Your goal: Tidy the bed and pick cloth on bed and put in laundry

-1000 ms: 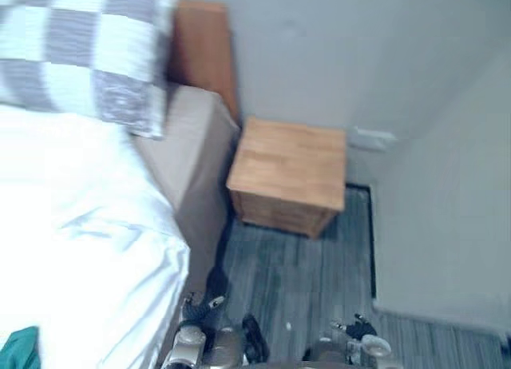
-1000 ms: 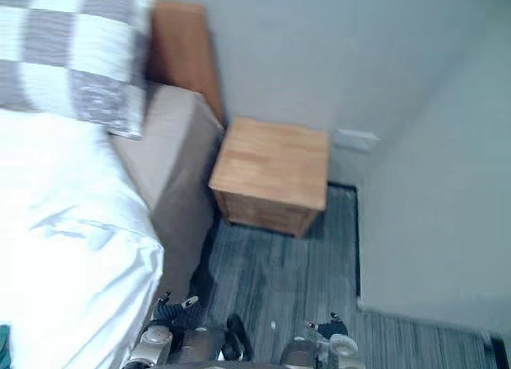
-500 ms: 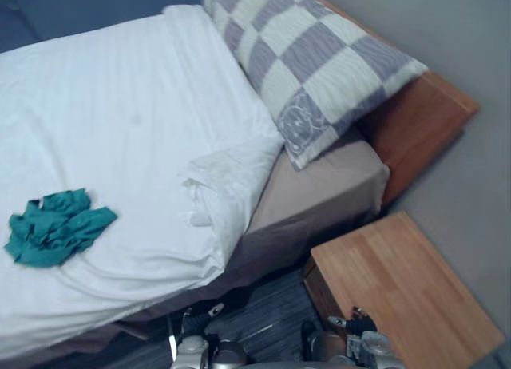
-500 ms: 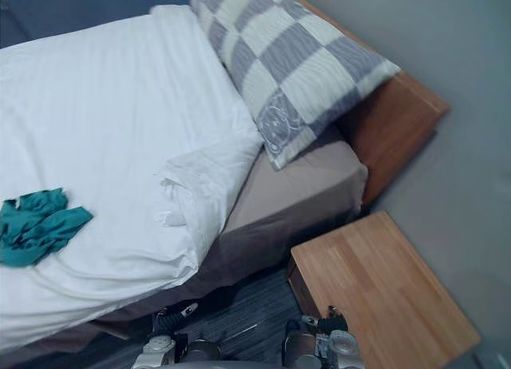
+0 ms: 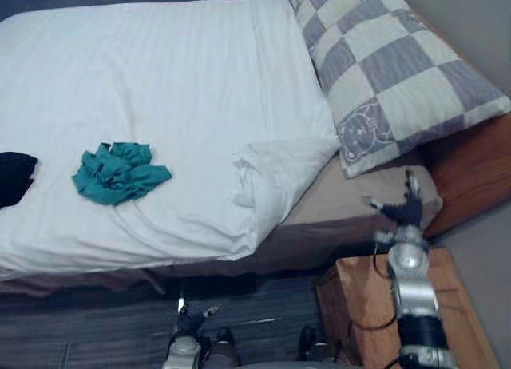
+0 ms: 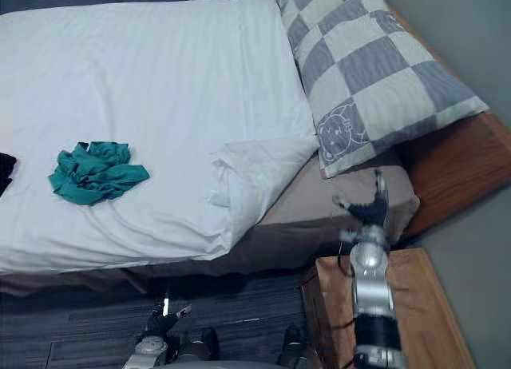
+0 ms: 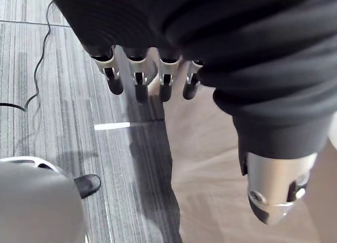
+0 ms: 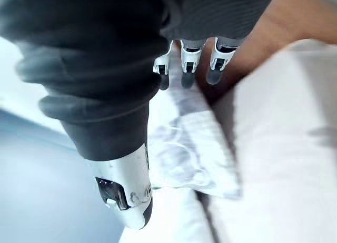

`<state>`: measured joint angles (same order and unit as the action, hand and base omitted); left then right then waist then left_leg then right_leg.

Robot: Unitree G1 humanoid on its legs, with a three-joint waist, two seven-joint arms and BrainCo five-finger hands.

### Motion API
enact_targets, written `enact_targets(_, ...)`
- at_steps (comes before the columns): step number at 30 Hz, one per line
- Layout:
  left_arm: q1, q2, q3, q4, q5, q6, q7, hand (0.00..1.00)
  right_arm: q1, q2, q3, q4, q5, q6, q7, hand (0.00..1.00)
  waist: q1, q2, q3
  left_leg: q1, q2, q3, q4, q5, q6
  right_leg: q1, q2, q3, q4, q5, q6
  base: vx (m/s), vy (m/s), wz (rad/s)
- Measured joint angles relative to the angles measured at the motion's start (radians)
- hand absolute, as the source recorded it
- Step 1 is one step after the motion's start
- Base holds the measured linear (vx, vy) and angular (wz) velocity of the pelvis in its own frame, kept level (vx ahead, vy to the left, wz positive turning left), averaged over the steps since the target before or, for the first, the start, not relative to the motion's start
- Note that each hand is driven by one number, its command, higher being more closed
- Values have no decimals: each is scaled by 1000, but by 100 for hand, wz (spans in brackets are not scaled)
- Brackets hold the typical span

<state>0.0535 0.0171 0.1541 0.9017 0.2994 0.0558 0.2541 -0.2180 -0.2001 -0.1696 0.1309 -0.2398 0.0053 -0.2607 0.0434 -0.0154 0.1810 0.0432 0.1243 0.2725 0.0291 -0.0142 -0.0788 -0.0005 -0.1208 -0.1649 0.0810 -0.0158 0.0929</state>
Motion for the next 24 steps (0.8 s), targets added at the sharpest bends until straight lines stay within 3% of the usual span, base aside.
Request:
enact_targets(5, 3, 9, -33, -17, -2, -22, -11, 0, -256, -108, 231, 7, -8, -28, 13, 0, 3, 13, 24, -47, 6, -26, -28, 30, 0, -33, 12, -12, -16, 18, -12, -84, -21, 11)
enact_targets(7, -19, 9, -38, -35, -12, -30, -6, 0, -410, -168, 301, 34, -8, -40, 24, 0, 18, 25, 75, -101, 10, -62, -26, 57, 1, -66, 16, -43, -14, 29, -22, -111, -33, 41)
enact_targets(15, -75, 67, -84, -60, -23, -32, 37, 0, -674, -289, 370, 203, -7, -31, 18, 0, 56, 51, 241, -239, 12, -201, -31, 132, 0, -147, 20, -160, 16, 29, -32, -70, -28, 50)
enact_targets(18, -79, 76, -111, -48, -27, -23, 51, 0, -728, -322, 387, 337, -7, -21, 15, 0, 78, 68, 260, -314, 6, -247, -31, 158, 0, -215, 12, -174, 59, 18, -44, -63, 14, 46)
enact_targets(19, -85, 77, -129, -43, -32, -22, 57, 0, -747, -334, 389, 407, -8, -16, 14, 100, 99, 75, 266, -338, 1, -258, -31, 166, 0, -242, 5, -180, 84, 5, -44, -51, -1, 39)
enact_targets(24, -132, 78, -197, -13, -54, -23, 77, 0, -857, -370, 404, 678, -15, -10, -28, 100, 123, 117, 288, -419, -26, -297, -11, 188, 4, -348, -44, -190, 225, -48, -42, -76, 21, 32)
